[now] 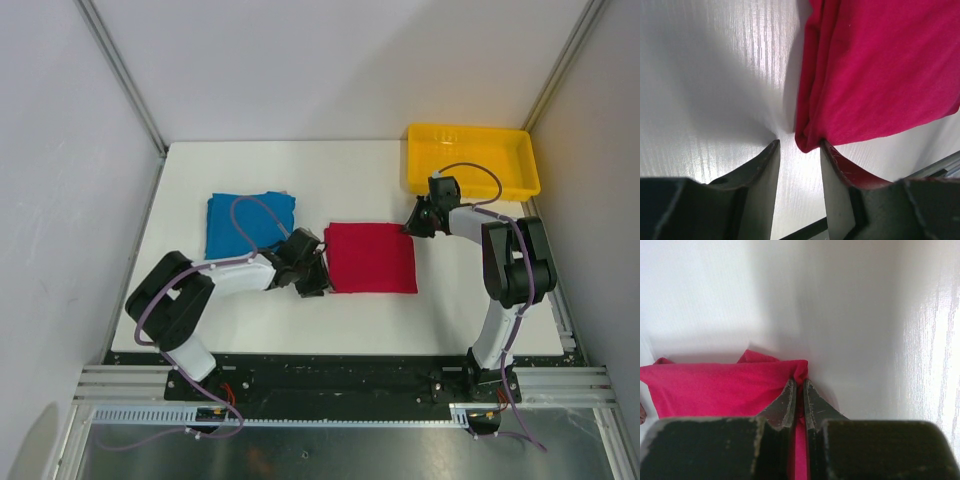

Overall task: Fold and stack the t-shirts
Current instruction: Put the neatly folded tshirt into the corner of the board with both arms

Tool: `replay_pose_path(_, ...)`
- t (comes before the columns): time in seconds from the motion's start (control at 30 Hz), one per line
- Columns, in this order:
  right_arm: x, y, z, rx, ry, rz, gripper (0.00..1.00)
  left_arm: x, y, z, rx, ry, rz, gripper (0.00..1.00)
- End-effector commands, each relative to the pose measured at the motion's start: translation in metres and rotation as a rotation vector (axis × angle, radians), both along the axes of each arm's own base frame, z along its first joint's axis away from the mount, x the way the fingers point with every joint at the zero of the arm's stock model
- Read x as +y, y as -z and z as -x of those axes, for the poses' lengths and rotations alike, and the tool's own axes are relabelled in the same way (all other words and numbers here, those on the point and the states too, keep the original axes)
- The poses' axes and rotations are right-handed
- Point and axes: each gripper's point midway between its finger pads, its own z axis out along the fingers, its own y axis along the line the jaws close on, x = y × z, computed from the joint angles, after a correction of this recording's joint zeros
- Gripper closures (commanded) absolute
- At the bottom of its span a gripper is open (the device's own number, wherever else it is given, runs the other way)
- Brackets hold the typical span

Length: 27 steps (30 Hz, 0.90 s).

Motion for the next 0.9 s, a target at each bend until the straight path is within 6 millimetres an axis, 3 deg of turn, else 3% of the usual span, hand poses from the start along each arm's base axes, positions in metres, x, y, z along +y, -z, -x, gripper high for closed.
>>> replay_pose_path(0.0, 0.000, -0.006, 0.008, 0.023, 0.000, 0.026, 1.00, -0.004, 0.001, -0.009, -0.039, -0.037, -0.019, 0.58)
replay_pose_path(0.37, 0.004, -0.009, 0.011, 0.023, -0.008, 0.044, 1.00, -0.009, 0.010, -0.007, -0.044, -0.047, -0.049, 0.70)
replay_pose_path(0.57, 0.004, -0.021, 0.012, 0.005, -0.006, 0.042, 1.00, -0.006, -0.003, -0.010, -0.099, -0.047, -0.050, 0.96)
replay_pose_path(0.87, 0.029, -0.105, 0.019, -0.175, -0.021, 0.009, 1.00, -0.014, -0.055, -0.025, -0.241, 0.039, -0.023, 1.00)
